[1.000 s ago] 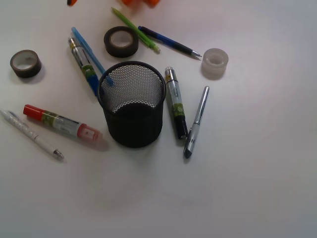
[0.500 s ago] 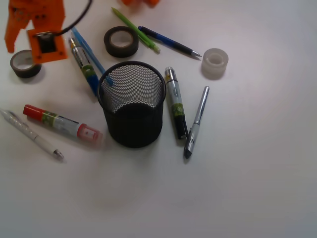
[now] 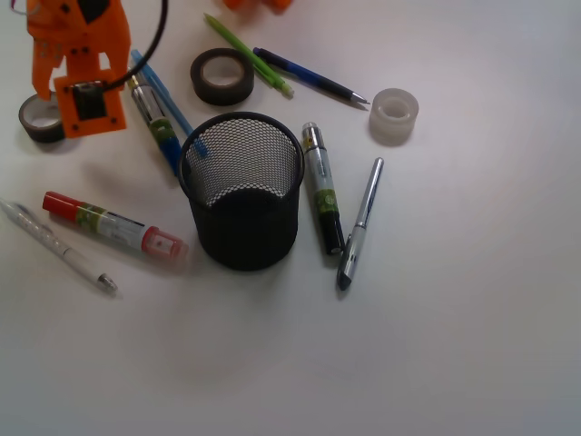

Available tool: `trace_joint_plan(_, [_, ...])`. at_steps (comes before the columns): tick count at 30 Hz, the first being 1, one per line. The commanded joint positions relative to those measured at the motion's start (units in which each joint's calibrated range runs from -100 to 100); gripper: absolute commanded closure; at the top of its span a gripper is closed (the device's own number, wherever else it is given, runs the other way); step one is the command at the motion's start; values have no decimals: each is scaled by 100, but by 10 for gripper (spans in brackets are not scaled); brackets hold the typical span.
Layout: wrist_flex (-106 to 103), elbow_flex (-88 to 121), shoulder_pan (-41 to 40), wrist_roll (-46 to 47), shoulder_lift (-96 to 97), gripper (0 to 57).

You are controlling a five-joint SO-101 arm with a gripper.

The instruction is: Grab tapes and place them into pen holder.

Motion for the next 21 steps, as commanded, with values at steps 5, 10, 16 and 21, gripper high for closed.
trace_joint_plan(5, [-38, -179, 12, -161, -28, 257])
trace_joint_plan(10, [-90, -314, 5, -176, 372, 257])
trace_joint_plan(16, [-204, -1066, -10, -73, 1086, 257])
trace_joint_plan(21, [-195, -1655, 94, -54, 1570, 257])
